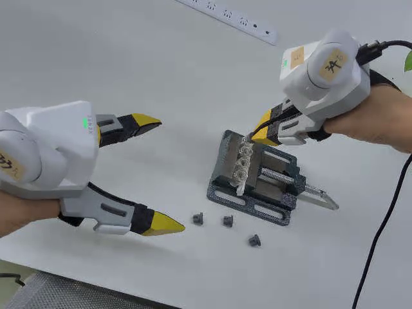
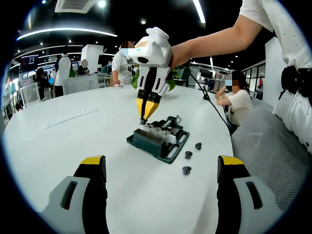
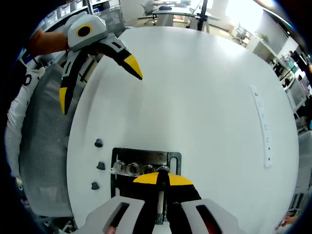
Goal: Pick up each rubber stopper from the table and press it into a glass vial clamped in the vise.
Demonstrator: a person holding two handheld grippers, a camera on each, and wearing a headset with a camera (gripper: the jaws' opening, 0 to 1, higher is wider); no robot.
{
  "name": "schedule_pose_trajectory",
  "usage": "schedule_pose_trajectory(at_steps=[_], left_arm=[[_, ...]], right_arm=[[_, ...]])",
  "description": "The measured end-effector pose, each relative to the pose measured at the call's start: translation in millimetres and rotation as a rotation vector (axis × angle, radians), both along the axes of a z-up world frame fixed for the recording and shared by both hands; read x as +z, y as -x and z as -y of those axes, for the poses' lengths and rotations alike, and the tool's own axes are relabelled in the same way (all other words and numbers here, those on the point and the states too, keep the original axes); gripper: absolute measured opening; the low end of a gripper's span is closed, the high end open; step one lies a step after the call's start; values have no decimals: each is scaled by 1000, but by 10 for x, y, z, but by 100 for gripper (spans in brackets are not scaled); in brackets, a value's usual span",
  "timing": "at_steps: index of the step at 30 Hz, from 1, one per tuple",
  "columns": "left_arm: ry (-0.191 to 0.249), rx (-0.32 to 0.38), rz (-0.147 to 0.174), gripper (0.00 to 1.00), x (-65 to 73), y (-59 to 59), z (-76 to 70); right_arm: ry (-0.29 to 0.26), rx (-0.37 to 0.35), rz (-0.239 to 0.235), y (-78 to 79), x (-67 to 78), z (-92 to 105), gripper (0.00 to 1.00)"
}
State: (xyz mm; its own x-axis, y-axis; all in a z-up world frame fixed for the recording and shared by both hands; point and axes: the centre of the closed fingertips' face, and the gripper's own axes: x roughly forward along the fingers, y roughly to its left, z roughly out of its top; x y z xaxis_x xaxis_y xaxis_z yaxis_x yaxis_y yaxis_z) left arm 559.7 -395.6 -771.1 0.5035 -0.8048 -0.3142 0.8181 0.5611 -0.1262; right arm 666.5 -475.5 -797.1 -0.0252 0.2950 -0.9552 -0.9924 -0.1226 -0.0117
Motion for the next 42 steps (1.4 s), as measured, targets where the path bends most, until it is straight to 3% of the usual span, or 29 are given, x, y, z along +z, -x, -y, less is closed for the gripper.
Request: schedule_pose_trajectory(at_steps=[14,19,25,42], left_arm=[[1,-8,3,93,21,-7,41],[-1,-14,2,93,19,-2,58],[1,-21,5,93,40,-11,82],[2,-16,13,93,76,-39,91]], right_arm=[[42,8,-10,20,-16,11,0],[60,-25,-29,11,-22,9,0],[92,0,-21,19,-26,-1,0],[122,-19,-56,24,-38,23,0]])
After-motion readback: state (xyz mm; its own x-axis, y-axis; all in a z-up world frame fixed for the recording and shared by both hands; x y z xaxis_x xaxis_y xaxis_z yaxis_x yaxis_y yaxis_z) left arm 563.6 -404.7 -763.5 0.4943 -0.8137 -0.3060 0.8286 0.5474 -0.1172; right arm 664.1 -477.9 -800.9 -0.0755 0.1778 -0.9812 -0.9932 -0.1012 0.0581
